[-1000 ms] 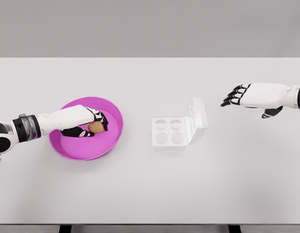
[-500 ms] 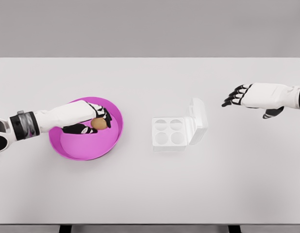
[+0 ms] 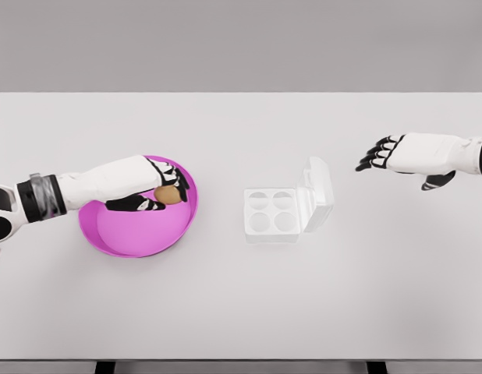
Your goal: Pack egg into the box and close the box lid
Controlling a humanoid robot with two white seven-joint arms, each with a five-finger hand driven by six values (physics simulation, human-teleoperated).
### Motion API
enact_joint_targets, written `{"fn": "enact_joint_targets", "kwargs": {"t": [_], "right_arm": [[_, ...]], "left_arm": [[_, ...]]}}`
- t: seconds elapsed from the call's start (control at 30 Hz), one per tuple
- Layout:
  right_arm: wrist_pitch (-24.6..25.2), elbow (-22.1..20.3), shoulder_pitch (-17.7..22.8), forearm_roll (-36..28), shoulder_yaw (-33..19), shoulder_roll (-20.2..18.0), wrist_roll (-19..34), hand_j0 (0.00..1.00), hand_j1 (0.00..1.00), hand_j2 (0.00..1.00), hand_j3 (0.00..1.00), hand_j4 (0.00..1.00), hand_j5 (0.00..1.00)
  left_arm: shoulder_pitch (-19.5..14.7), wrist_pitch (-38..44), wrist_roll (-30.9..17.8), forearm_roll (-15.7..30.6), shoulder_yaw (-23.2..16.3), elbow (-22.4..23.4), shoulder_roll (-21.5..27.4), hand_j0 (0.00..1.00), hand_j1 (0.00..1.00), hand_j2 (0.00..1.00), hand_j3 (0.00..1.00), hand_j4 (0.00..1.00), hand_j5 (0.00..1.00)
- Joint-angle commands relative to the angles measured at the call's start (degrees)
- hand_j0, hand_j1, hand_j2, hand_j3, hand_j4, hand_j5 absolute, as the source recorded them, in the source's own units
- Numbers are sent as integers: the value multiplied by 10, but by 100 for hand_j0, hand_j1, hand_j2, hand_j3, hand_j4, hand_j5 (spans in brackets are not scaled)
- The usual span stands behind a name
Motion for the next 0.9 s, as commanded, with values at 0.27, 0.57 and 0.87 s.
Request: {"fn": "enact_joint_targets", "kwargs": {"t": [0.27,0.57,0.87], "right_arm": [[1,0,-1,-2,-2,-1,-1,100,100,100,100,100,100],[1,0,1,-3,-3,-4,-1,100,100,100,100,100,100],[1,0,2,-3,-3,-4,-1,100,100,100,100,100,100]], "left_arm": [[-9,-5,0,11,-2,-12,-13,46,46,46,46,46,46],[-12,-6,0,11,-7,-13,-62,46,46,46,46,46,46],[-10,-5,0,10,-10,-9,-113,46,46,46,46,46,46]]}}
